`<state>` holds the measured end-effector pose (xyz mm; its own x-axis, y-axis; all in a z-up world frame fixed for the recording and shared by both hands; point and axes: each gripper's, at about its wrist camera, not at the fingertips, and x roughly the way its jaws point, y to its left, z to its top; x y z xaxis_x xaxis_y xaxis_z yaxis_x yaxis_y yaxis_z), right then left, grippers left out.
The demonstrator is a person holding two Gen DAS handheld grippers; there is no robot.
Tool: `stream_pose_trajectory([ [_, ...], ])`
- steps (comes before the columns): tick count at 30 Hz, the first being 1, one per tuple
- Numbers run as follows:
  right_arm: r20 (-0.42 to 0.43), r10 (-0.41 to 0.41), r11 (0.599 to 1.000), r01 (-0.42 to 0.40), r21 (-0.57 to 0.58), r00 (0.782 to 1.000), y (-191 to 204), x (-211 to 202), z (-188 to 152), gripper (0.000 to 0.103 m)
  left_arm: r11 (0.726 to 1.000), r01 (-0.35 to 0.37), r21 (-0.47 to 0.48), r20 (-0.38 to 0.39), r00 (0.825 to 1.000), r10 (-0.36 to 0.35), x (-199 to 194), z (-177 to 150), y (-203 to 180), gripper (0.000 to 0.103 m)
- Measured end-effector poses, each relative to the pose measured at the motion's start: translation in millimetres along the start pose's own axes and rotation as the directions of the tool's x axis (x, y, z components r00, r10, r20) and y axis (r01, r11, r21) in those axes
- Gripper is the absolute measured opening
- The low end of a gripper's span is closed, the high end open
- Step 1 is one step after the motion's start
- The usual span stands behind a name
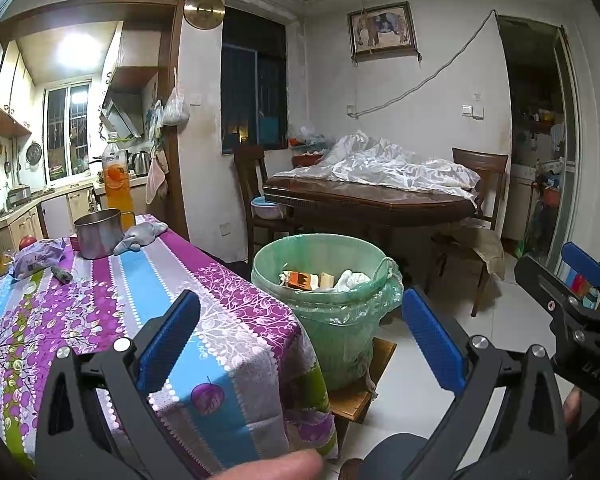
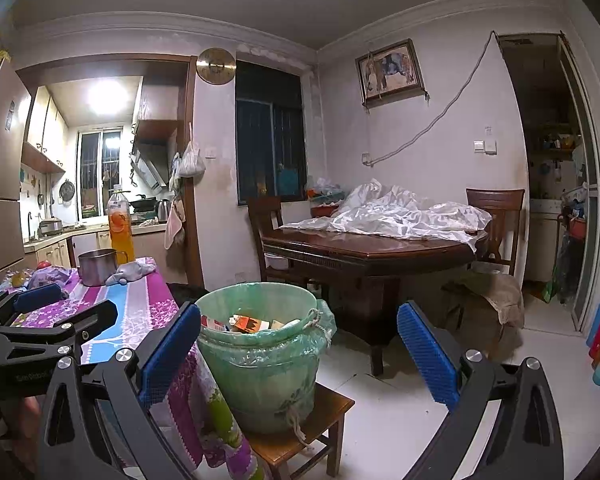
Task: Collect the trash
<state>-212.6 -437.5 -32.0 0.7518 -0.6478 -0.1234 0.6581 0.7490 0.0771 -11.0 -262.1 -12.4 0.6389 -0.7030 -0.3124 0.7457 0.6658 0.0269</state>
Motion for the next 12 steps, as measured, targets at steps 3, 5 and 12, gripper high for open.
stream_pose_trajectory([
  [3, 0.000, 0.000, 1.000, 0.000, 0.001, 1.000, -0.3, -0.1, 0.3, 0.098, 1.000, 0.003, -0.010, 0.002, 1.000, -0.003, 0.2, -1.2, 3.3, 0.097],
  [5, 0.003, -0.001, 1.000, 0.001, -0.001, 1.000, -0.3, 0.4, -0.5, 0.098, 1.000, -0.003, -0.002, 0.003, 1.000, 0.003, 1.1, -1.2, 2.3, 0.097],
  [12, 0.002, -0.002, 1.000, 0.002, 0.002, 1.000, 1.4, 2.2, -4.5, 0.098, 1.000, -0.021, -0.002, 0.003, 1.000, 0.021, 1.4, 0.7, 4.5, 0.098],
])
